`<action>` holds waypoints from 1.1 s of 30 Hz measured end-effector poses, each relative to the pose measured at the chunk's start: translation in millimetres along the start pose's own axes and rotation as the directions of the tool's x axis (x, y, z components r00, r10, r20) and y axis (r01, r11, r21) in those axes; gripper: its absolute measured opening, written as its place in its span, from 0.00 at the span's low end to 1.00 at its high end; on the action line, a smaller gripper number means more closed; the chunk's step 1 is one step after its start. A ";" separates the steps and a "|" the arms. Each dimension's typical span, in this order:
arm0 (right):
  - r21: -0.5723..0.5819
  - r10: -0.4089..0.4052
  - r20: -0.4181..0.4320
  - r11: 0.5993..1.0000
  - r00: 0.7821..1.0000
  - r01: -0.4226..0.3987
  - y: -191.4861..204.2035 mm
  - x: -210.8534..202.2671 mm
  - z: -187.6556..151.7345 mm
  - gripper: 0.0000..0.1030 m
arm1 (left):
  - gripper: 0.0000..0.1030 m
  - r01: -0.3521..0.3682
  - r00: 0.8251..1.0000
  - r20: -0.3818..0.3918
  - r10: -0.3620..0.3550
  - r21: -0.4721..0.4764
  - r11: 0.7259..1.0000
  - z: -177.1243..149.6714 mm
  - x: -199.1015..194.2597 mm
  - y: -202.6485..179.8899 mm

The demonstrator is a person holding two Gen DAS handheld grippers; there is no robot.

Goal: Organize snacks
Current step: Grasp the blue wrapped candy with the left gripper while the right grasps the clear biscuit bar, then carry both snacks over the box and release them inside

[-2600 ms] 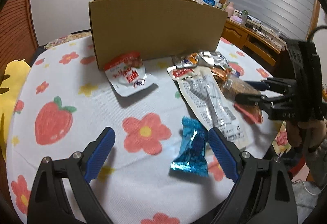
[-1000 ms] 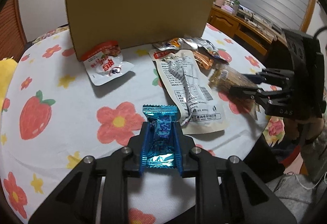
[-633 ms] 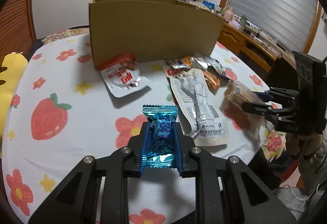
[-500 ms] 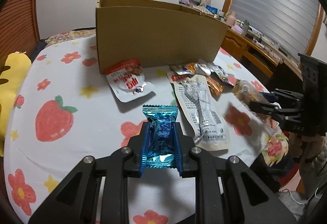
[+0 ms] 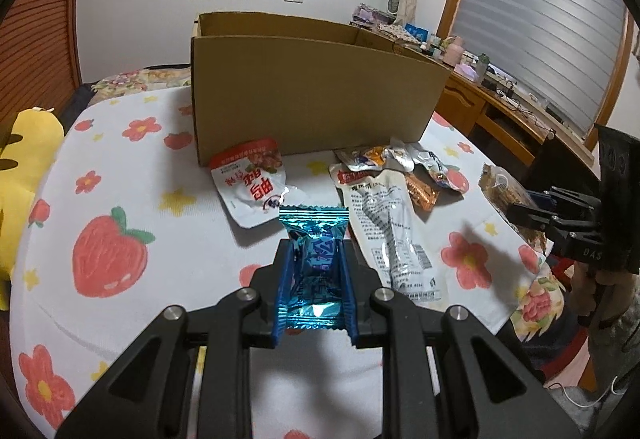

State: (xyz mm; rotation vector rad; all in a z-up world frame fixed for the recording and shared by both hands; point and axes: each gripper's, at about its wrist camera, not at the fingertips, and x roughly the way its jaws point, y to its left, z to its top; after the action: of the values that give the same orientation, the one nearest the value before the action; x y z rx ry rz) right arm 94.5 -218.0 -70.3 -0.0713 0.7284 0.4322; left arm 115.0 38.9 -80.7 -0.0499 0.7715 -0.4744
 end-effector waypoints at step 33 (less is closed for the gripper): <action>-0.131 0.000 0.227 0.991 0.974 0.031 -32.5 26.2 169.2 0.41 | 0.19 -0.055 0.974 0.222 0.035 0.084 0.995 170.9 31.8 21.4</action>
State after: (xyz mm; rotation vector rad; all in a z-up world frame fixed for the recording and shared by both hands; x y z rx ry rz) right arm 231.5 -202.4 36.2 -0.1509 0.4737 0.4655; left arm 259.4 22.6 17.0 -0.0015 0.5318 -0.4509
